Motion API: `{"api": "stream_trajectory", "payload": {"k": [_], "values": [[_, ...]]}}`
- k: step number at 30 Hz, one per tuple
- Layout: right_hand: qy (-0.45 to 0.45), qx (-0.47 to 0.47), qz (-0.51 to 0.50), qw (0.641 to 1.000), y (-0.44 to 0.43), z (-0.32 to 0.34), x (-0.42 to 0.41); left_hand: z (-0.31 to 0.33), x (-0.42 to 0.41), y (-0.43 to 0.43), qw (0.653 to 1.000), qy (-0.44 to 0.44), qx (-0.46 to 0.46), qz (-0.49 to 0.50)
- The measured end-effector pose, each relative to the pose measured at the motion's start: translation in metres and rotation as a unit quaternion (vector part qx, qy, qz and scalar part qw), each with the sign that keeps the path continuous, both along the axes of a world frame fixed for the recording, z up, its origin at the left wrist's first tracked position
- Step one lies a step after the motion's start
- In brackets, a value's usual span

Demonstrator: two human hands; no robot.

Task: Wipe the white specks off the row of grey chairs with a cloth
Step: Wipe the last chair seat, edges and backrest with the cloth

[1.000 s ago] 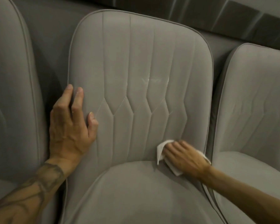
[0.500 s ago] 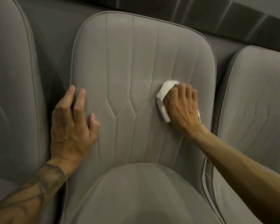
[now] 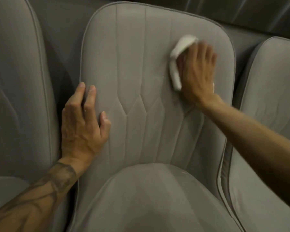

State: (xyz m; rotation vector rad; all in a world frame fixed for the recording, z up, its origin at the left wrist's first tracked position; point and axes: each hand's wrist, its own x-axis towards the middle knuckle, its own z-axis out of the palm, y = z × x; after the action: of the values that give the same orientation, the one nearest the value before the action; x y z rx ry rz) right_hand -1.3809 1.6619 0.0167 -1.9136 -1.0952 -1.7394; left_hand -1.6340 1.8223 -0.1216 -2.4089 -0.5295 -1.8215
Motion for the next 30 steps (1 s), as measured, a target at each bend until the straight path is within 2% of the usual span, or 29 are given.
{"api": "stream_trajectory", "payload": {"k": [2,4,5,8,9,10,11,14,17,19,21,23,24,27,30], "values": [[0.049,0.111,-0.022,0.992,0.019,0.032,0.005,0.0,0.0,0.001,1.0,0.001,0.003,0.002],[0.081,0.168,-0.026,0.982,0.027,0.015,-0.006,-0.001,0.0,0.0,1.0,0.001,0.001,0.0],[0.078,0.147,-0.017,0.986,0.026,-0.009,-0.017,-0.001,0.0,0.0,1.0,0.0,0.0,-0.001],[0.045,-0.073,0.051,0.995,0.001,-0.084,-0.049,-0.001,-0.001,0.001,1.0,0.003,0.0,0.001],[0.028,-0.123,0.059,0.99,-0.006,-0.087,-0.047,-0.001,-0.001,0.0,1.0,0.003,-0.003,-0.001],[0.017,-0.135,0.056,0.989,-0.007,-0.074,-0.043,0.0,-0.001,-0.001,1.0,0.003,-0.004,-0.004],[0.01,-0.104,0.042,0.994,-0.001,-0.054,-0.035,0.0,0.0,-0.002,1.0,0.001,-0.005,-0.005],[0.035,0.095,0.011,0.995,0.03,0.016,-0.017,0.0,0.0,0.001,1.0,0.001,0.001,0.001],[0.124,0.185,0.024,0.975,0.048,0.019,-0.027,0.0,0.0,0.0,1.0,-0.002,0.001,-0.001],[0.123,0.12,0.033,0.985,0.042,-0.024,-0.044,0.0,0.0,-0.001,1.0,-0.004,0.001,-0.001],[0.072,-0.033,0.065,0.995,0.024,-0.065,-0.058,0.001,0.0,0.0,1.0,0.0,0.002,-0.002],[0.013,-0.134,0.085,0.987,0.009,-0.066,-0.051,0.001,0.0,0.0,1.0,0.002,0.001,-0.002],[-0.004,-0.132,0.081,0.988,0.009,-0.051,-0.042,0.001,-0.001,-0.001,1.0,0.001,0.0,-0.001],[0.008,0.021,0.049,0.999,0.026,0.007,-0.019,0.0,0.0,0.001,1.0,0.0,0.002,-0.001],[0.096,0.147,0.026,0.984,0.044,0.016,-0.026,-0.001,0.0,0.002,1.0,0.0,0.002,0.002]]}}
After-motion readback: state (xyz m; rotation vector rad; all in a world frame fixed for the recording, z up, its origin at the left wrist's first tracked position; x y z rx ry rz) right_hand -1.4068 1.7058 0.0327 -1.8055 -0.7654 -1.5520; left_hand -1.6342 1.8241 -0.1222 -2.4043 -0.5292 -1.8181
